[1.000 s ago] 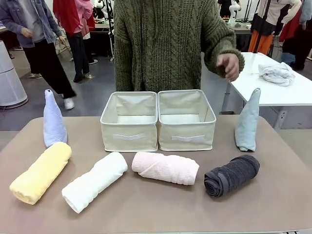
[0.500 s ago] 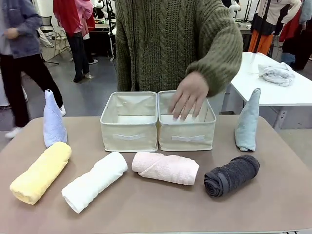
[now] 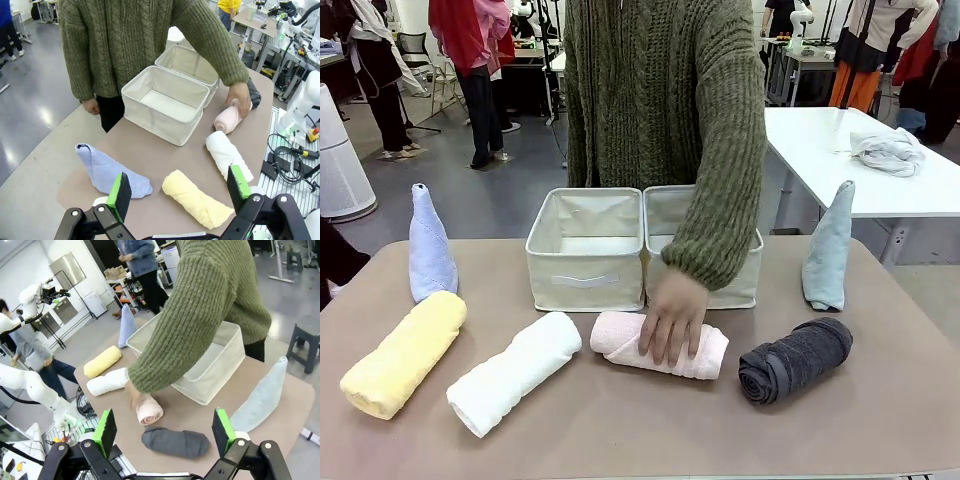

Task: Sort the towels based on their folding style.
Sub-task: Pick up one triangle-folded towel and place it in the left Fabric basket.

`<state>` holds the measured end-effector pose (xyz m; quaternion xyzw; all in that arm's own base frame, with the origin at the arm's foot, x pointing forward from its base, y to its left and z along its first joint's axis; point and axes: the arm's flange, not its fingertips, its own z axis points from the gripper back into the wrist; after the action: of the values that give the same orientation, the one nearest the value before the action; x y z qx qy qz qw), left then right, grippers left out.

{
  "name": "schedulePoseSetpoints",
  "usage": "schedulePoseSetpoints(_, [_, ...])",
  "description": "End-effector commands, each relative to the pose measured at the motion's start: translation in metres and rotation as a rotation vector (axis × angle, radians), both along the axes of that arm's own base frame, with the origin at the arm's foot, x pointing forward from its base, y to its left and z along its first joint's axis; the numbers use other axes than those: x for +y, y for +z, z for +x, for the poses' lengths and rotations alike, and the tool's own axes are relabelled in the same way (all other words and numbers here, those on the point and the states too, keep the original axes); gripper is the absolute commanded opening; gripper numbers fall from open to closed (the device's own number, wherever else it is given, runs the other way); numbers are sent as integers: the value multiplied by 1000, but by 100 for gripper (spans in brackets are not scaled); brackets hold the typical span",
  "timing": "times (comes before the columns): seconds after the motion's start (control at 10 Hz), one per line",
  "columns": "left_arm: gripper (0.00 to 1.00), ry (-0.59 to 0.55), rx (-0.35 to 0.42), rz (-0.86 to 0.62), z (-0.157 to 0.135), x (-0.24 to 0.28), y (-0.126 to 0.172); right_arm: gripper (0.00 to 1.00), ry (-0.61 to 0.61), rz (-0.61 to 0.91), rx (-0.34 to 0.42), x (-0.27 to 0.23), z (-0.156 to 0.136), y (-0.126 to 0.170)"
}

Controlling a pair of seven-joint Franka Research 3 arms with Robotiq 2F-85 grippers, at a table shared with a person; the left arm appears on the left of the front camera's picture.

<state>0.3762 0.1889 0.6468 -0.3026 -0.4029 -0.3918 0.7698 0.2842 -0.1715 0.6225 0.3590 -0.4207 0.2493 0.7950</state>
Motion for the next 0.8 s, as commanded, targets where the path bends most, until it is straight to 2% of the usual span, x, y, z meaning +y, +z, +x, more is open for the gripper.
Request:
schedulePoseSetpoints(0.0, [100, 0, 0, 0, 0, 0, 0, 100, 10, 13, -24, -1, 3, 0])
schedulePoseSetpoints(0.1, [100, 126, 97, 95, 38, -19, 1, 100, 10, 13, -24, -1, 3, 0])
schedulePoseSetpoints(0.2, [100, 204, 239, 202, 71, -41, -5, 100, 10, 13, -24, -1, 3, 0])
schedulePoseSetpoints(0.3, [100, 278, 324, 400, 96, -62, -20, 100, 10, 13, -24, -1, 3, 0])
schedulePoseSetpoints(0.4, [100, 337, 409, 510, 126, -83, -36, 100, 10, 13, -24, -1, 3, 0])
schedulePoseSetpoints(0.7, [100, 513, 510, 639, 173, -125, -88, 100, 10, 13, -24, -1, 3, 0])
